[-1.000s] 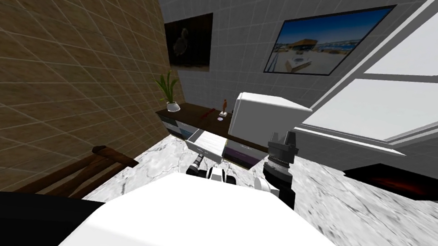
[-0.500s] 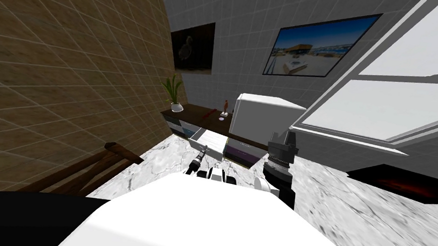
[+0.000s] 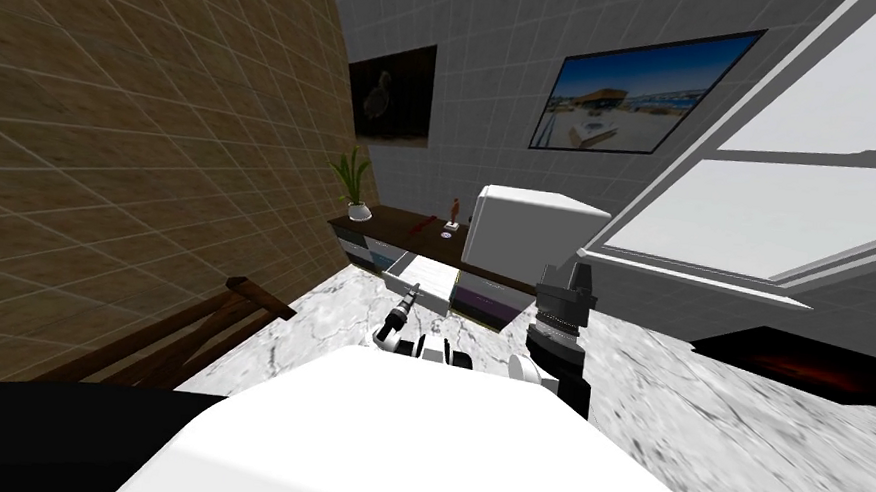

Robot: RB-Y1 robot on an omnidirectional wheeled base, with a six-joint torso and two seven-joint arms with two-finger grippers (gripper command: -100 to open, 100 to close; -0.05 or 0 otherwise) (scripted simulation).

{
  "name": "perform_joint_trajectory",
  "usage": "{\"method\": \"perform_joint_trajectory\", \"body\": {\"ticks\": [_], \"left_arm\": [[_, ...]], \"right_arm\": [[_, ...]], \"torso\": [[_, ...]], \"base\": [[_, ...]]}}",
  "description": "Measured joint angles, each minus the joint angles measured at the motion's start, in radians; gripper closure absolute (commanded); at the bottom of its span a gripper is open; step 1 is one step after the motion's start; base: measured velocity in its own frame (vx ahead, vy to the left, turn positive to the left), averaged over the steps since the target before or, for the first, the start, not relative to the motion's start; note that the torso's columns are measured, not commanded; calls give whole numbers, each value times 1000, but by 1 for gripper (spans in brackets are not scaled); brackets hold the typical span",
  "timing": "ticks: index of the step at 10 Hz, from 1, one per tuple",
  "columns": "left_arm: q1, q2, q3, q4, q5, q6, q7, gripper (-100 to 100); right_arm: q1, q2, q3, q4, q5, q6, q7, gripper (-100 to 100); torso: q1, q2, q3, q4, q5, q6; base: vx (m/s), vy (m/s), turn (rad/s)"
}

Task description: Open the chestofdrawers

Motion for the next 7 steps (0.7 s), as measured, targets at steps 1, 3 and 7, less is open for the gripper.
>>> {"method": "perform_joint_trajectory", "body": {"ticks": [1, 3, 7], "left_arm": [[-12, 1, -4, -2, 6, 18, 2, -100], [-19, -4, -13, -47, 13, 82, -1, -100], [-32, -3, -10, -8, 17, 75, -1, 0]], "right_arm": [[0, 0, 0, 0, 0, 0, 0, 0], [0, 0, 0, 0, 0, 0, 0, 0], [0, 0, 0, 0, 0, 0, 0, 0]], "torso": [[-1, 1, 0, 2, -1, 0], [-2, 7, 4, 5, -1, 1], [1, 0, 0, -1, 1, 1]], "base": [[-82, 16, 46], [-31, 12, 2], [0, 0, 0]]}}
